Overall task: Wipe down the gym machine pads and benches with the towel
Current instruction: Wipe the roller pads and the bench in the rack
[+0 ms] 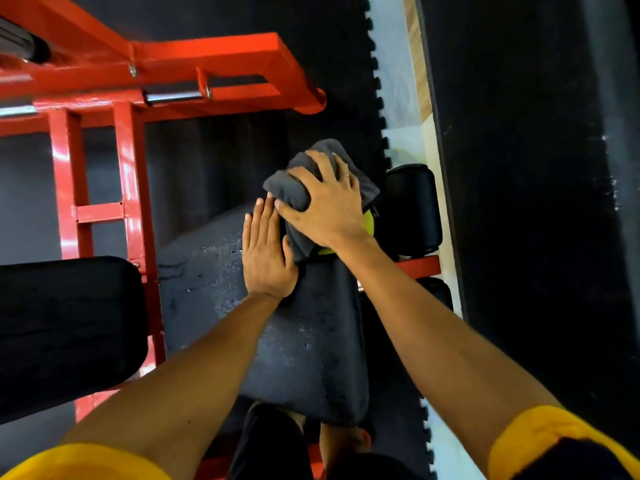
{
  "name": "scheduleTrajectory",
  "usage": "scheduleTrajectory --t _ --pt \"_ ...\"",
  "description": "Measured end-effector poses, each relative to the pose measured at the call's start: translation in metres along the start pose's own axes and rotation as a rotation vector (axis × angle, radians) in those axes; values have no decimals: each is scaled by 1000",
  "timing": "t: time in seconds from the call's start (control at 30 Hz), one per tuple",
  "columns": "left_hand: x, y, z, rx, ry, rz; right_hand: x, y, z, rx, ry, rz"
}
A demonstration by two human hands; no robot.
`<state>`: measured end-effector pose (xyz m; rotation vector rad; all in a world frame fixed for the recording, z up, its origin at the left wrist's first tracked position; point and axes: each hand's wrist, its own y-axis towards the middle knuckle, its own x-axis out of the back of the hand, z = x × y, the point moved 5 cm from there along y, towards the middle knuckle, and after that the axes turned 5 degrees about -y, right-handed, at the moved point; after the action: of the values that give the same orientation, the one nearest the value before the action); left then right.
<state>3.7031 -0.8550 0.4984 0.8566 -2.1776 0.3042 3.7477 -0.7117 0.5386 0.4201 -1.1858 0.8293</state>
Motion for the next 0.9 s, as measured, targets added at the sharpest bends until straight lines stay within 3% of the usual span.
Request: scheduleTrajectory --t 0.07,0.2,0.3,0.37,0.47,0.53,0.6,0.67,0.73,0.8,0.9 --pt "0 0 -1 16 -8 7 4 18 -8 6 31 51" --pt "1 2 -3 23 -15 15 -3 58 -36 -336 316 364" --pt "2 2 -2 19 -15 14 -10 66 -45 -501 536 450" --pt "2 2 -2 19 -24 8 -5 61 -40 -386 415 358" --pt "-1 1 1 17 -22 2 6 32 -17 36 159 54" --pt "-1 2 2 20 -17 5 3 23 -16 184 119 -74" --pt "-1 1 1 23 -18 14 -2 30 -27 32 280 -5" --pt "0 3 -1 17 -20 13 -11 37 -43 -310 588 122" --pt "1 2 -2 24 -23 7 -18 39 -49 -502 783 130" --pt "2 2 -3 28 -24 5 -16 29 -44 -491 669 90" --pt "1 1 -1 18 -25 7 -12 -10 -24 -260 368 2"
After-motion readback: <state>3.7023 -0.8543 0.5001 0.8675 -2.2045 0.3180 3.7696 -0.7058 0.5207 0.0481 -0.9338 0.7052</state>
